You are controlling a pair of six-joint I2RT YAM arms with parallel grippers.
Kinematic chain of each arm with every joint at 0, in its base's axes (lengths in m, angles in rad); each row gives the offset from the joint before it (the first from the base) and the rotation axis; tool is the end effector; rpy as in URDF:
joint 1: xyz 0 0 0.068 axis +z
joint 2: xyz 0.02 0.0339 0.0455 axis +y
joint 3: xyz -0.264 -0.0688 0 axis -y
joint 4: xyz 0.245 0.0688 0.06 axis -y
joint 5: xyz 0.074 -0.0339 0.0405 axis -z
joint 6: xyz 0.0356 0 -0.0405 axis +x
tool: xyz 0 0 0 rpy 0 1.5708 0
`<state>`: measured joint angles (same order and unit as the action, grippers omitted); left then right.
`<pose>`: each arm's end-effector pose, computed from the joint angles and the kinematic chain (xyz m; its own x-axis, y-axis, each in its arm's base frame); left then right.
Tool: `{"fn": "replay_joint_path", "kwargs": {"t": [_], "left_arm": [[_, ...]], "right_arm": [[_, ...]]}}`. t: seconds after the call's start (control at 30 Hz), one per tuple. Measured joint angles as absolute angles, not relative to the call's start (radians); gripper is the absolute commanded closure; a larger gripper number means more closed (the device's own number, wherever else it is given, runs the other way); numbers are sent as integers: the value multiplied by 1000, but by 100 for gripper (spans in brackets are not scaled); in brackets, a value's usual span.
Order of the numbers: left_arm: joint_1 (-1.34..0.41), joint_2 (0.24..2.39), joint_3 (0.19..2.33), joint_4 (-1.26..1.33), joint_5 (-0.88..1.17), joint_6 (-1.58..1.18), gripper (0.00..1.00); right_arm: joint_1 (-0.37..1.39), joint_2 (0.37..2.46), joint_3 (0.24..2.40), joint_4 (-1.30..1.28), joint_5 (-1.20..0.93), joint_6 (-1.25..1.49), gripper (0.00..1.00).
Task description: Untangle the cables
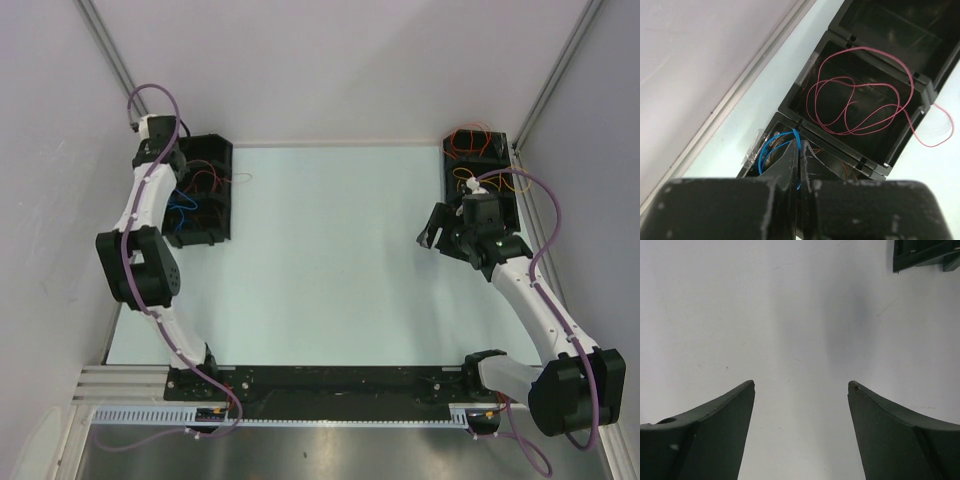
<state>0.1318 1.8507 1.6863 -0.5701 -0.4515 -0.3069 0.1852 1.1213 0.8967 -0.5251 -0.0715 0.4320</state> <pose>0.4174 0.0710 0.3153 -0.5007 -0.3406 -0.7958 -0.6195 0.7831 0.0546 0.2331 0.0463 0.2806 -0.7067 0.2925 -0.6443 0.0670 0.9341 0.3506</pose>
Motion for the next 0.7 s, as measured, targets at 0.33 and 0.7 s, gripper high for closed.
{"fn": "replay_joint_path", "kwargs": {"t": [0.33, 0.7], "left_arm": [[131, 1917, 1607, -554, -458, -385, 100], [131, 1968, 1544, -556, -449, -548, 51]], "right_arm": [[181, 1121, 891, -520, -85, 432, 20], [172, 1121, 884, -513, -96, 432, 20]]}}
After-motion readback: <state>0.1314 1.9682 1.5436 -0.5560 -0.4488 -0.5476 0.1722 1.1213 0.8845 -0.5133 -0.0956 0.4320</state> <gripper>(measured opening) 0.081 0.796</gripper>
